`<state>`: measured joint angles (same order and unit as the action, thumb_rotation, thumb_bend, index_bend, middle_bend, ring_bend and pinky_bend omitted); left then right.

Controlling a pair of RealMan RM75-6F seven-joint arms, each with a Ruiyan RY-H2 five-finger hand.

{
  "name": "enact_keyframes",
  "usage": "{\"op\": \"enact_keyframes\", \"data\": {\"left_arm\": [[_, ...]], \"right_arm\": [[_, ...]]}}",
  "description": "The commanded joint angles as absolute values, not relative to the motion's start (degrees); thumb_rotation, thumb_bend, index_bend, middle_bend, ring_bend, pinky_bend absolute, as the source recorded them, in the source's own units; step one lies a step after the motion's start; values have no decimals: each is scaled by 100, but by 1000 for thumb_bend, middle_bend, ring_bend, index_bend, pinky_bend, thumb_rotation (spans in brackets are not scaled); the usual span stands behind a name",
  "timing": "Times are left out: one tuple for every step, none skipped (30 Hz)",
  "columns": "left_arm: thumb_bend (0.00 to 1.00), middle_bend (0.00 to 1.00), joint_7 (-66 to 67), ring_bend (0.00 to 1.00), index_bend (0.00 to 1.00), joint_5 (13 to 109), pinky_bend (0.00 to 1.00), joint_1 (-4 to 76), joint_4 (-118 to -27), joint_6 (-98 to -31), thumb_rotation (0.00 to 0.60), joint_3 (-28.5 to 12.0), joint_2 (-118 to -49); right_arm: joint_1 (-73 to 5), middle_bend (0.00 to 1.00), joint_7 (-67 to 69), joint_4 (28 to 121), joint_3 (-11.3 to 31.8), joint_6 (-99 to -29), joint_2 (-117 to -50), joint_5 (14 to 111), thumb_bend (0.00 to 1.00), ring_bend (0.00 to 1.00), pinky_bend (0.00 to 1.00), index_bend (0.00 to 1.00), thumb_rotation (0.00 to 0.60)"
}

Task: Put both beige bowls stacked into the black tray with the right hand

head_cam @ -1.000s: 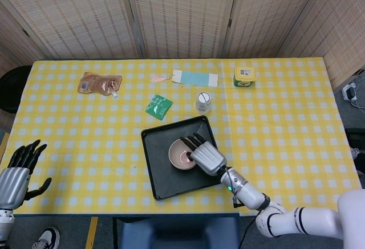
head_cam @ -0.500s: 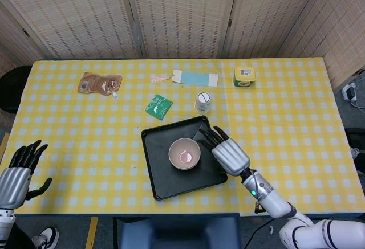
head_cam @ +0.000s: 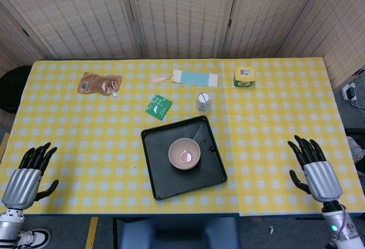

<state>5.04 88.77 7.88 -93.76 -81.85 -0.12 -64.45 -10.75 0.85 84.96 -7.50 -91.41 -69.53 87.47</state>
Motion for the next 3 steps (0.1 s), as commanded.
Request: {"op": "enact_keyframes", "data": {"left_arm": [[361, 0, 592, 0, 0, 8886, 0, 782, -9395, -8199, 600, -5, -6489], [361, 0, 608, 0, 0, 8889, 0, 780, -9399, -8208, 600, -5, -6495], [361, 0, 639, 0, 0, 8906, 0, 773, -9404, -8229, 600, -2, -6503]], "right_arm": [[-903, 0, 245, 8507, -720, -9392, -6809, 8875, 470, 0, 0, 0, 600], [-888, 0, 238, 8514, -713, -9404, -6797, 8898, 470, 0, 0, 0, 600], [-865, 0, 223, 8532, -724, -9407, -6775, 8945, 470, 0, 0, 0, 600]]}}
